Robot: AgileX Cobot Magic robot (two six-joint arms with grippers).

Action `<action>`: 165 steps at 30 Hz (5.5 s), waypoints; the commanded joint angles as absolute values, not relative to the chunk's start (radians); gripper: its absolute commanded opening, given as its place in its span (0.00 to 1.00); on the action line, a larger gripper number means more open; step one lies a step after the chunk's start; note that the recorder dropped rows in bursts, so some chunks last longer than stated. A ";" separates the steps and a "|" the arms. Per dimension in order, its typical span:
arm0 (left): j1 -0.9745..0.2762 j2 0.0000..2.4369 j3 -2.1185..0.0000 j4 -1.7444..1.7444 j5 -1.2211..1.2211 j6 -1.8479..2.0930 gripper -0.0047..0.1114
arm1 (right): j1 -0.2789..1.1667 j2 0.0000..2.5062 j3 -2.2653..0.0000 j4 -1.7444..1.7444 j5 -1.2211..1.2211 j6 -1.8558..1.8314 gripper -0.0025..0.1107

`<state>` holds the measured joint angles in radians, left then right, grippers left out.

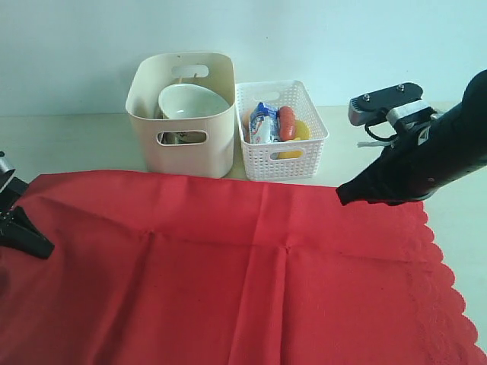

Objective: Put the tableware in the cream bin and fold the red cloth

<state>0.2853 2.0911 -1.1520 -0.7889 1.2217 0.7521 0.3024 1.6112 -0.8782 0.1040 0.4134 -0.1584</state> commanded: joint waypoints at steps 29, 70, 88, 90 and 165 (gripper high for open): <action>0.339 1.659 -1.071 -0.537 1.221 0.513 0.04 | 0.302 1.831 -0.803 0.211 0.496 -0.083 0.02; -0.239 1.548 -1.143 -0.950 1.179 0.493 0.04 | 0.302 1.904 -0.818 0.263 0.499 -0.088 0.02; -0.529 1.817 -1.284 -0.954 1.040 0.396 0.04 | 0.302 1.904 -0.818 0.263 0.437 -0.076 0.02; -0.556 1.847 -1.303 -0.959 1.026 0.388 0.04 | 0.302 1.904 -0.818 0.263 0.428 -0.076 0.02; -0.263 1.173 -1.074 -0.167 0.624 0.170 0.04 | 0.857 1.579 -0.799 0.578 0.356 -0.908 0.65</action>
